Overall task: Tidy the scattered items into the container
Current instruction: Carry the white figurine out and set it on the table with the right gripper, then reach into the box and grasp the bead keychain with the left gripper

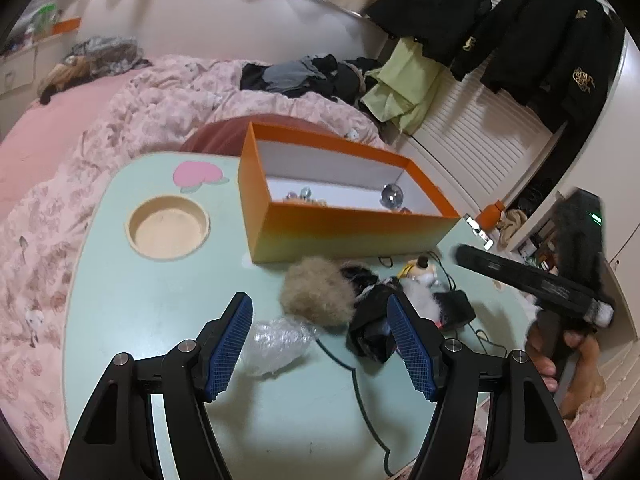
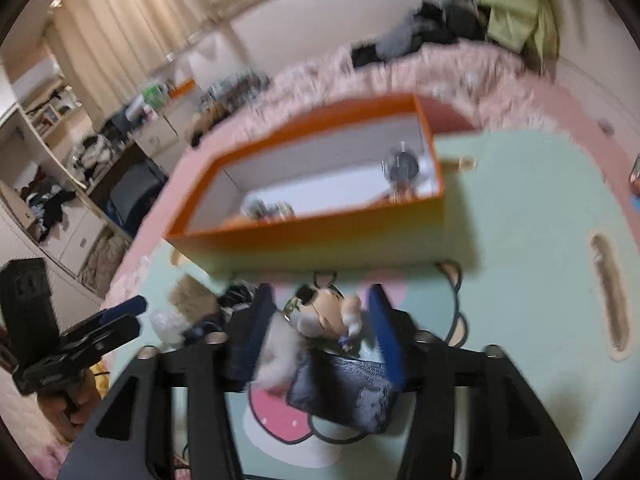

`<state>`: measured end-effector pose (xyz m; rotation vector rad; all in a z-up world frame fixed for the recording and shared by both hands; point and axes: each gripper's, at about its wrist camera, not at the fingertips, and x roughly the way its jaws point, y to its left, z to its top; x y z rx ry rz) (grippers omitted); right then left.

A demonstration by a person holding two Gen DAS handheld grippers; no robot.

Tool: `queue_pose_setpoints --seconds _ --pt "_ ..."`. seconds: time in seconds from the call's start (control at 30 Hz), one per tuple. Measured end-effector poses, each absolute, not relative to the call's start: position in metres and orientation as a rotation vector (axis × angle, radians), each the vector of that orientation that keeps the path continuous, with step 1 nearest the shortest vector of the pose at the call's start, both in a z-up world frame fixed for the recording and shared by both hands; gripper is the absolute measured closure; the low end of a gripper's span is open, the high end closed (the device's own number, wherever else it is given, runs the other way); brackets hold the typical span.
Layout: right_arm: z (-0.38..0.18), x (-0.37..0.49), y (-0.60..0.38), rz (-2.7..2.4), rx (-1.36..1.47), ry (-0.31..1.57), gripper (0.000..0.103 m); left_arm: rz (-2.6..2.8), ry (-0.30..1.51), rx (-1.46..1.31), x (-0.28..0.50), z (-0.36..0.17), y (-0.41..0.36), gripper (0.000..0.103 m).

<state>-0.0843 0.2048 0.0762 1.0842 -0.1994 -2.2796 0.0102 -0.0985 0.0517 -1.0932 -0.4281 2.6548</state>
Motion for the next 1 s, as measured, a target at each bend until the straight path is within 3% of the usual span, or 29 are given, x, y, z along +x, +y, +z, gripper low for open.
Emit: queue_pose_setpoints --seconds 0.07,0.27,0.4,0.43,0.53,0.87,1.0 --pt "0.084 -0.068 0.215 -2.302 1.004 -0.204 0.028 2.675 -0.372 -1.103 0.005 0.062 -0.094 0.034" --pt "0.075 -0.031 0.225 -2.291 1.009 -0.128 0.028 2.69 -0.255 -1.131 -0.034 0.105 -0.084 0.034" --pt "0.061 -0.004 0.219 -2.307 1.034 -0.029 0.028 2.583 -0.214 -1.31 -0.085 0.111 -0.073 0.054" --pt "0.057 -0.002 0.219 -2.302 1.043 -0.027 0.028 2.543 -0.225 -1.357 -0.098 0.109 -0.071 0.062" --pt "0.045 -0.002 0.221 -2.27 1.092 -0.07 0.028 2.484 -0.196 -1.501 -0.133 0.095 -0.058 0.074" --pt "0.04 -0.004 0.227 -2.264 1.118 -0.121 0.028 2.504 -0.107 -1.762 -0.178 0.046 -0.047 0.079" --pt "0.039 -0.006 0.229 -2.259 1.128 -0.147 0.028 2.511 -0.056 -1.782 -0.183 0.039 -0.043 0.09"
